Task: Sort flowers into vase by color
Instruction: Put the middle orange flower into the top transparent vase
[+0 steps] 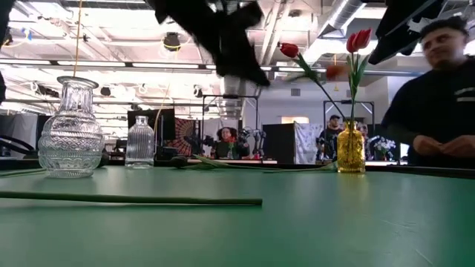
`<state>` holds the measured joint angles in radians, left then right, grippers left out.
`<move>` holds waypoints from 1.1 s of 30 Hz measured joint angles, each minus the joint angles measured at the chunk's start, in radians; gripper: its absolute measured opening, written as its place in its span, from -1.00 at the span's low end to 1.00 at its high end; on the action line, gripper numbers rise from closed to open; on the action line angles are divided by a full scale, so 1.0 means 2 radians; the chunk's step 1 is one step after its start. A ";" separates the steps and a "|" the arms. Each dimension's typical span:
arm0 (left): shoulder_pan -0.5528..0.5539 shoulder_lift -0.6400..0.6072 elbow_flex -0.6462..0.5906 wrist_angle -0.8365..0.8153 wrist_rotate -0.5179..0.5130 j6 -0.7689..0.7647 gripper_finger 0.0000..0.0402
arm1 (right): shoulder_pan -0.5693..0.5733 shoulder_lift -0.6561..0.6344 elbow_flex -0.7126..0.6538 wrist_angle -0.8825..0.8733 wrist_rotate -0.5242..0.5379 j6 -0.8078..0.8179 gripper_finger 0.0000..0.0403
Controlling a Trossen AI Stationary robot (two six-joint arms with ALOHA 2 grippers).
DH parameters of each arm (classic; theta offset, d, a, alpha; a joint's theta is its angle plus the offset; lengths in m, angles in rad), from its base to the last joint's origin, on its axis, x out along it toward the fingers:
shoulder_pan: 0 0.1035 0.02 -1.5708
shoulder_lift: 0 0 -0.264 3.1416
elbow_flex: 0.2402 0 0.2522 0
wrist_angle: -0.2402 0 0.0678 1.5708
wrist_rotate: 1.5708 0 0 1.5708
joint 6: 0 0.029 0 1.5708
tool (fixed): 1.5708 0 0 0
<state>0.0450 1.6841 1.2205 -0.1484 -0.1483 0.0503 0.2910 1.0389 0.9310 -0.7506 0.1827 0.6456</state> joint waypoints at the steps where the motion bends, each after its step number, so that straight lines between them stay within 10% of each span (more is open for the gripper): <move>1: 0.005 -0.020 0.000 -0.003 0.014 0.009 -1.00 | 0.000 0.000 0.000 0.004 0.000 0.000 0.48; 9: 0.037 -0.155 0.000 -0.042 0.171 0.041 -1.00 | -0.002 0.000 0.000 0.017 0.004 -0.001 0.48; 20: 0.118 -0.290 -0.062 0.136 0.229 0.017 -1.00 | -0.030 0.000 0.000 0.071 0.028 -0.034 0.48; 26: 0.198 -0.359 -0.182 0.283 0.207 -0.043 -1.00 | -0.033 0.000 0.000 0.098 0.032 -0.051 0.49; 33: 0.282 -0.414 -0.297 0.342 0.022 -0.041 -1.00 | -0.033 0.000 0.000 0.120 0.040 -0.066 0.49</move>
<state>0.6098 0.8563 0.6264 0.5361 -0.1044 -0.0314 0.2253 1.0389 0.9314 -0.5098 0.2619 0.5137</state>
